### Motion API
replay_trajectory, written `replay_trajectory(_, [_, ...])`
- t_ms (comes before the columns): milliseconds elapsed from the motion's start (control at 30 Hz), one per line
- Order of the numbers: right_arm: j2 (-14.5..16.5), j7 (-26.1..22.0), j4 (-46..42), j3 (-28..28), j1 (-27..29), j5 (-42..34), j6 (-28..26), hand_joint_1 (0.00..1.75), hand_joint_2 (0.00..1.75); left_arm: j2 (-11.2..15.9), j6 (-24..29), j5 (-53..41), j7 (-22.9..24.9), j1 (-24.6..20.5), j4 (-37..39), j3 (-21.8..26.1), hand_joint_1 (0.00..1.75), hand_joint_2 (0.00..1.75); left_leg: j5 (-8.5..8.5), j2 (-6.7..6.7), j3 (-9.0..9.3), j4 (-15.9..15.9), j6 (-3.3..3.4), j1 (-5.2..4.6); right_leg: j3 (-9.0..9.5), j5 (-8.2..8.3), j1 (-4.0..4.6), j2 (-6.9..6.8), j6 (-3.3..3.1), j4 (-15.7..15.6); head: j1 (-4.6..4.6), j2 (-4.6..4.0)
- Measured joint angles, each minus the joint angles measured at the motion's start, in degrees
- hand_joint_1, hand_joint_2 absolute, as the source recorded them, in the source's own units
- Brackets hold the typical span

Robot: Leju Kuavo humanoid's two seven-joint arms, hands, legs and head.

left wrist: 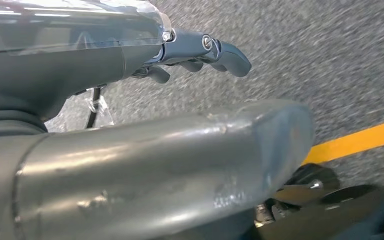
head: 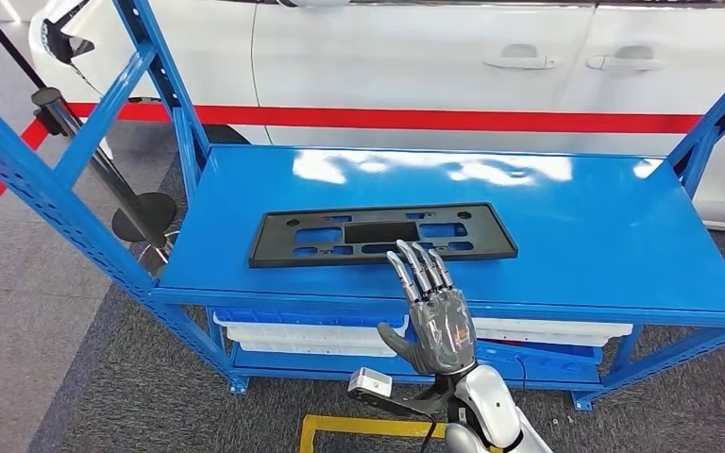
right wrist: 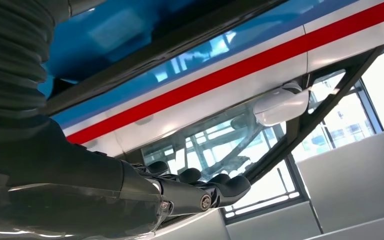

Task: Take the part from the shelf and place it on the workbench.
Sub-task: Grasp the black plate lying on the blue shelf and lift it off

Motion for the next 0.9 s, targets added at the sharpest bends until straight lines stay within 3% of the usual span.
replay_trajectory(67, [0.04, 0.02, -0.01, 0.01, 0.00, 0.01, 0.04, 0.00, 1.75, 0.06, -0.01, -0.15, 0.01, -0.08, 0.00, 0.00, 0.00, 0.00, 1.56, 0.00, 2.24, -5.15, 0.64, -0.25, 0.58, -0.71, 0.14, 0.00, 0.60, 0.01, 0.03, 0.01])
replay_trajectory(167, [0.04, 0.06, -0.02, 0.02, 0.07, 0.02, 0.04, 0.00, 1.75, 0.09, 0.00, -0.22, 0.03, -0.14, 0.00, 0.00, 0.00, 0.00, 0.86, -0.10, 3.04, -6.42, 1.74, -0.31, 0.84, -0.82, 0.22, -0.04, 1.47, 0.37, 0.19, 0.01])
replay_trajectory(233, [0.04, 0.06, -0.08, 0.01, 0.03, 0.03, 0.04, 0.00, 1.75, 0.09, 0.01, -0.24, 0.05, -0.06, 0.00, 0.00, 0.00, 0.00, 0.57, -0.13, 4.13, -7.03, 2.44, -0.12, -0.04, -1.75, 0.10, -0.07, 1.92, 2.84, 0.43, 0.01])
replay_trajectory(267, [0.04, 0.06, -0.10, 0.01, 0.03, 0.03, 0.04, 0.00, 1.75, 0.08, 0.02, -0.25, 0.06, -0.09, 0.00, 0.00, 0.00, 0.00, 0.41, -0.12, 4.62, -7.28, 2.71, -0.07, -1.56, -2.85, 0.02, -0.09, 2.12, 5.57, 0.53, 0.01])
replay_trajectory(333, [0.04, 0.06, -0.09, 0.00, 0.17, 0.03, 0.05, 0.00, 1.75, 0.07, 0.01, -0.26, 0.08, -0.19, 0.00, 0.00, 0.00, 0.00, -0.06, -0.13, 5.18, -7.37, 3.05, -0.13, -6.32, -5.31, -0.06, -0.09, 2.47, 12.62, 0.72, 0.01])
replay_trajectory(367, [0.04, 0.06, -0.08, 0.00, 0.31, 0.03, 0.09, 0.00, 1.75, 0.07, -0.02, -0.26, 0.11, -0.19, 0.00, 0.01, 0.00, 0.00, -0.30, -0.15, 5.42, -7.34, 3.10, -0.17, -8.46, -5.78, -0.08, -0.10, 2.57, 15.10, 0.73, 0.01])
replay_trajectory(400, [0.04, 0.06, -0.07, 0.00, 0.42, 0.05, 0.16, 0.00, 1.75, 0.07, -0.06, -0.25, 0.16, -0.15, 0.00, 0.01, 0.00, 0.00, -0.60, -0.17, 5.76, -7.32, 3.08, -0.21, -9.82, -5.22, -0.08, -0.10, 2.58, 15.90, 0.75, 0.01])
replay_trajectory(433, [0.04, 0.07, -0.07, 0.00, 0.47, 0.10, 0.31, 0.00, 1.75, 0.07, -0.10, -0.27, 0.23, -0.12, 0.00, 0.02, 0.00, 0.00, -0.94, -0.21, 6.22, -7.30, 3.03, -0.25, -10.07, -3.41, -0.07, -0.10, 2.46, 14.53, 0.76, 0.01])
replay_trajectory(500, [0.04, 0.11, -0.05, 0.00, 0.45, 0.38, 0.95, 0.00, 1.75, 0.00, -0.14, -0.54, 0.60, -0.09, 0.01, 0.00, 0.00, 0.00, -1.75, -0.27, 7.24, -7.34, 2.77, -0.30, -8.21, 2.05, 0.06, -0.09, 1.87, 7.73, 0.79, 0.01])
replay_trajectory(567, [0.05, 0.17, 0.12, 0.03, 0.36, 0.87, 1.99, 0.00, 1.75, -0.14, -0.17, -1.09, 1.14, -0.15, 0.03, -0.05, 0.00, 0.00, -2.47, -0.32, 7.78, -7.31, 2.25, -0.36, -6.71, 4.14, 0.54, -0.09, 1.09, 2.52, 0.68, 0.01])
replay_trajectory(633, [0.16, 0.22, 0.65, 0.17, 0.15, 1.51, 3.06, 0.00, 1.75, -0.22, -0.37, -1.79, 1.62, -0.19, 0.05, -0.17, 0.00, 0.00, -2.93, -0.30, 8.04, -6.99, 1.68, -0.49, -6.44, 3.94, 0.80, -0.04, 0.60, 1.25, 0.60, 0.01])
replay_trajectory(733, [0.78, 0.51, 3.01, 0.95, -1.72, 2.25, 4.73, 0.00, 1.75, -0.22, -0.73, -2.72, 2.13, -0.32, 0.07, -0.66, 0.00, 0.00, -3.67, -0.11, 8.60, -7.32, 1.70, -0.47, -5.80, 4.38, 0.75, 0.27, 0.59, 1.02, 0.46, 0.00])
replay_trajectory(900, [2.24, 0.83, 8.22, 2.32, -5.43, 1.25, 5.57, 0.00, 1.75, -0.22, -0.81, -2.96, 2.02, -0.73, 0.06, -1.24, 0.00, 0.00, -3.83, -0.09, 9.24, -8.25, 1.61, -0.39, -5.72, 3.80, 0.93, 0.28, -0.01, 1.09, 0.38, 0.01])
